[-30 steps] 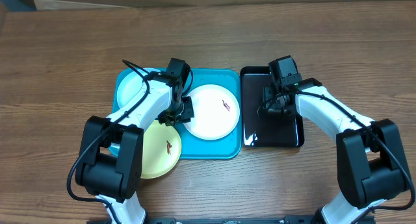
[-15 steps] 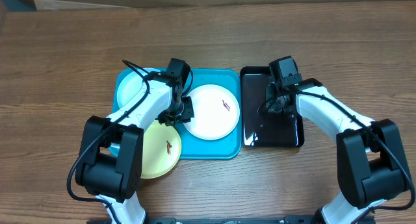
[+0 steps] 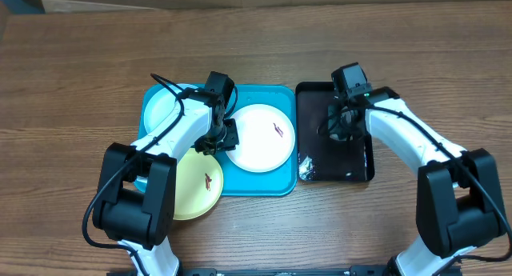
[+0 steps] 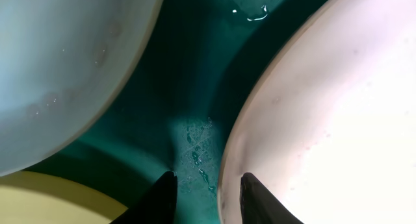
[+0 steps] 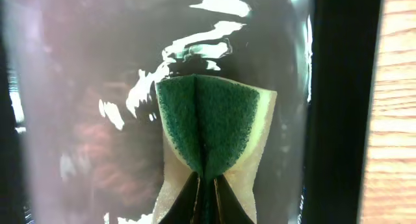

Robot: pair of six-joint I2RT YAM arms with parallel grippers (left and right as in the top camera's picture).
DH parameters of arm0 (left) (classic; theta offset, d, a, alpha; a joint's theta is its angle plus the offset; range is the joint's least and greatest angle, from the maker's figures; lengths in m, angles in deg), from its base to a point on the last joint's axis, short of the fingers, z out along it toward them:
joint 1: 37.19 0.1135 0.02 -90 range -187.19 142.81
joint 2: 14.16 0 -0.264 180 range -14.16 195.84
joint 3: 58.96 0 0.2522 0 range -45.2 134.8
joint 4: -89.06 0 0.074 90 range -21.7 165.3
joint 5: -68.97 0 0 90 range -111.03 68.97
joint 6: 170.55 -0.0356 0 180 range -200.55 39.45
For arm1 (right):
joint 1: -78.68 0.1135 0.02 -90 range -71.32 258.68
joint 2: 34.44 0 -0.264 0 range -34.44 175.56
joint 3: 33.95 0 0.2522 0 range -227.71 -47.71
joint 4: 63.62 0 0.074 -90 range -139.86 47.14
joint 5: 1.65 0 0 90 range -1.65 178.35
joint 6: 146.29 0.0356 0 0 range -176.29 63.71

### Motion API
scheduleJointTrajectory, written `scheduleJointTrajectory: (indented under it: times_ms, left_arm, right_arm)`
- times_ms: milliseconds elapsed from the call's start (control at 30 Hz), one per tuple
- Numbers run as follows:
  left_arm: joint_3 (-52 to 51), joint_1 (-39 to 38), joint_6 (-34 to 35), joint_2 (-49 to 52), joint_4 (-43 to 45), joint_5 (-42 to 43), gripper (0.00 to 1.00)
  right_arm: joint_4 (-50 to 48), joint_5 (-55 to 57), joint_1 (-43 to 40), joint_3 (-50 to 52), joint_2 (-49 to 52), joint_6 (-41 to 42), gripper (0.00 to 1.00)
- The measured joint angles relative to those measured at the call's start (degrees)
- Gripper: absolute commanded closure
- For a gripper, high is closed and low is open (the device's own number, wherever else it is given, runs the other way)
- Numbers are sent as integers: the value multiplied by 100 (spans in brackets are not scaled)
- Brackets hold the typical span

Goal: Clean dirty plates on tray and stack at the side
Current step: 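Lower the right gripper and grasp the green sponge in the black tray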

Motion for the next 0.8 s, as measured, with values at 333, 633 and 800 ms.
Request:
scheduleJointTrajectory:
  times_ms: [333, 633, 800]
  left_arm:
    - [0, 2, 22, 0, 9, -20, 96]
    - [0, 0, 68, 0, 9, -44, 96]
    - [0, -20, 173, 0, 9, -90, 96]
  right_arm:
    - [564, -31, 262, -372, -682, 0, 96]
    - [1005, -330, 483, -374, -682, 22, 96]
    - [1263, -334, 531, -374, -682, 83, 96]
